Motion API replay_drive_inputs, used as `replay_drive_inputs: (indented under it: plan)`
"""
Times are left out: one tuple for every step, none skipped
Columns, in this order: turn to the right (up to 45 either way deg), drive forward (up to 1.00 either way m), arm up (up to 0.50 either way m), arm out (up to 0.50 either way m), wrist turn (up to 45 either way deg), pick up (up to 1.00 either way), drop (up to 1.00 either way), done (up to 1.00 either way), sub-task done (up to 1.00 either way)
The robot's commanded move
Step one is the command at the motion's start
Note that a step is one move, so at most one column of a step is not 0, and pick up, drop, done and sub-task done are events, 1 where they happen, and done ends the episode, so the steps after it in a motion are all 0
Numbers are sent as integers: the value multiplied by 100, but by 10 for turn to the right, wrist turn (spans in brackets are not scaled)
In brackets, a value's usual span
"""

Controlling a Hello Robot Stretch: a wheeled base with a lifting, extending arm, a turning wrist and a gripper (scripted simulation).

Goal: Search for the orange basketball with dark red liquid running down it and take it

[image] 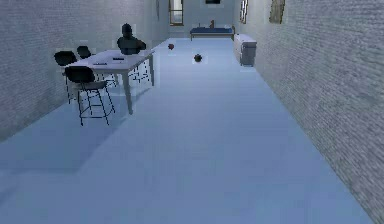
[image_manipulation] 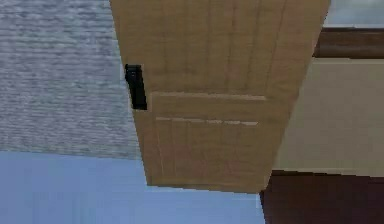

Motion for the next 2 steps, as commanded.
replay_drive_inputs:
  plan:
    - [0,100,0,0,0,0,0,0,0]
    - [0,100,0,0,0,0,0,0,0]
